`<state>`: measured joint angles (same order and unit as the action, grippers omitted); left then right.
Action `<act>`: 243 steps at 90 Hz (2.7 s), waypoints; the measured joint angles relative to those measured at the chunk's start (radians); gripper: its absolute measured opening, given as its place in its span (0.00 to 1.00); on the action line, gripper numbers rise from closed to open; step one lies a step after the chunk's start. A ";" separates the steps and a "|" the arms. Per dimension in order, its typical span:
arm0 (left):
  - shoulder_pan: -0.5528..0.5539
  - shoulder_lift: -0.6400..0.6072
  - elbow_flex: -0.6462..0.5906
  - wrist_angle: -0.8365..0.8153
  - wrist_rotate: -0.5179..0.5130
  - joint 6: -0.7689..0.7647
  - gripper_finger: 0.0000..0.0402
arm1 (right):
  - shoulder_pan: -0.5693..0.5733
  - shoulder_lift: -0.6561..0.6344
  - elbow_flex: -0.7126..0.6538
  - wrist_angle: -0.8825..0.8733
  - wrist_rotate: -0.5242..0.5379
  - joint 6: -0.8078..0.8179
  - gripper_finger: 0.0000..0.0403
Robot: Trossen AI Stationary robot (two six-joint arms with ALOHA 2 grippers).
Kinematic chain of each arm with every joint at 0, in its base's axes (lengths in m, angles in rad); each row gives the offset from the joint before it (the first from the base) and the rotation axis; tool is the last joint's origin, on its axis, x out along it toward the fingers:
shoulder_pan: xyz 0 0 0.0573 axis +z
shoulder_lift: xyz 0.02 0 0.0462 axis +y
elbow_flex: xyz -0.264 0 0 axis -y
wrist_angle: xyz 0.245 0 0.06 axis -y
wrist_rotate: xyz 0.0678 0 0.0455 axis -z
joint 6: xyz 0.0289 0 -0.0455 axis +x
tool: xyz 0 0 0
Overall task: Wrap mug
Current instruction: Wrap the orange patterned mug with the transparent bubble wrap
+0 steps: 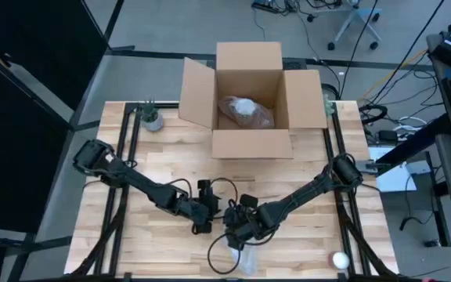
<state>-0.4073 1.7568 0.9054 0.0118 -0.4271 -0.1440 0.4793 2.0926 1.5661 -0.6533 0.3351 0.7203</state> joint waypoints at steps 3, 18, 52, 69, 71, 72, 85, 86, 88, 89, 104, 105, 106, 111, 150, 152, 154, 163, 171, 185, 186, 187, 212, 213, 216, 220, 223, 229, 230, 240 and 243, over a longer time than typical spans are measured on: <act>0.002 0.009 0.000 0.008 0.004 0.002 0.44 | 0.000 0.000 0.000 0.000 0.001 0.003 0.46; 0.010 0.060 0.000 0.048 -0.002 0.030 0.44 | -0.007 0.000 0.000 -0.001 -0.003 0.010 0.46; -0.010 -0.007 0.000 0.077 -0.074 0.047 0.03 | -0.006 0.000 0.000 -0.001 0.004 0.004 0.46; -0.059 -0.098 0.000 0.084 -0.070 0.047 0.02 | -0.006 0.000 0.000 -0.002 0.005 0.008 0.46; -0.064 -0.107 0.000 0.088 -0.059 0.047 0.02 | -0.006 0.000 0.000 -0.002 0.005 0.012 0.46; -0.067 -0.110 0.000 0.091 -0.053 0.048 0.02 | -0.006 0.000 0.000 -0.002 0.005 0.013 0.46; -0.094 -0.123 0.000 0.155 0.047 0.050 0.02 | -0.006 0.000 0.000 -0.002 0.004 0.020 0.46; -0.095 -0.123 0.000 0.162 0.052 0.050 0.02 | -0.006 0.000 0.000 -0.002 0.003 0.020 0.46; -0.098 -0.123 0.000 0.176 0.066 0.049 0.02 | -0.006 0.000 0.000 -0.002 0.003 0.021 0.46; -0.099 -0.123 0.000 0.183 0.073 0.049 0.02 | -0.006 0.000 0.000 -0.002 0.003 0.021 0.46; -0.104 -0.108 0.000 0.252 0.117 0.014 0.02 | -0.006 0.000 0.000 -0.002 0.003 0.021 0.46; -0.104 -0.108 0.000 0.257 0.117 0.008 0.02 | -0.006 0.000 0.000 -0.002 0.003 0.020 0.46; -0.104 -0.108 0.000 0.265 0.118 0.002 0.02 | -0.006 0.000 0.000 -0.002 0.003 0.020 0.46; -0.104 -0.109 -0.001 0.278 0.135 -0.013 0.02 | -0.006 0.000 0.000 0.000 0.008 0.014 0.46; -0.090 0.049 0.005 0.399 0.157 -0.056 0.02 | -0.006 -0.003 0.002 -0.008 -0.007 -0.001 0.46; -0.090 0.052 0.006 0.399 0.157 -0.056 0.02 | -0.007 -0.003 0.007 -0.014 -0.012 -0.007 0.46; -0.090 0.053 0.006 0.399 0.157 -0.053 0.02 | -0.008 -0.003 0.012 -0.021 -0.017 -0.016 0.46; -0.087 0.054 0.006 0.398 0.159 -0.052 0.02 | -0.010 -0.004 0.049 -0.061 -0.051 -0.054 0.46; -0.085 0.054 0.005 0.400 0.163 -0.051 0.02 | -0.002 -0.009 0.097 -0.100 -0.058 -0.064 0.46; -0.084 0.055 0.004 0.409 0.160 -0.050 0.02 | 0.006 -0.017 0.208 -0.239 -0.104 -0.073 0.46; -0.084 0.055 0.004 0.409 0.160 -0.050 0.02 | 0.007 -0.017 0.216 -0.248 -0.104 -0.075 0.46; -0.084 0.055 0.004 0.409 0.159 -0.050 0.02 | 0.008 -0.016 0.223 -0.256 -0.103 -0.078 0.46; -0.084 0.056 0.003 0.415 0.155 -0.052 0.02 | 0.042 -0.019 0.422 -0.568 -0.101 -0.062 0.46; -0.084 0.057 0.002 0.417 0.155 -0.052 0.02 | 0.044 -0.019 0.431 -0.582 -0.099 -0.058 0.46; -0.084 0.057 0.002 0.423 0.155 -0.052 0.02 | 0.050 -0.019 0.454 -0.623 -0.090 -0.046 0.46; -0.084 0.057 0.001 0.432 0.155 -0.052 0.02 | 0.061 -0.021 0.476 -0.665 -0.059 -0.024 0.46; -0.084 0.057 0.002 0.433 0.155 -0.052 0.02 | 0.069 -0.023 0.483 -0.693 -0.024 -0.003 0.46; -0.084 0.057 0.002 0.433 0.155 -0.052 0.02 | 0.084 -0.023 0.484 -0.763 0.068 0.062 0.46; -0.084 0.057 0.002 0.433 0.155 -0.052 0.02 | 0.087 -0.023 0.482 -0.773 0.082 0.076 0.46; -0.084 0.058 0.002 0.435 0.154 -0.052 0.02 | 0.084 -0.024 0.409 -0.753 0.141 0.136 0.46; -0.084 0.058 0.002 0.435 0.154 -0.052 0.02 | 0.076 -0.021 0.388 -0.731 0.141 0.137 0.46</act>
<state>-0.4911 1.8145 0.9070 0.4465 -0.2729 -0.1958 0.5553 2.0713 1.9536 -1.3841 0.4763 0.8573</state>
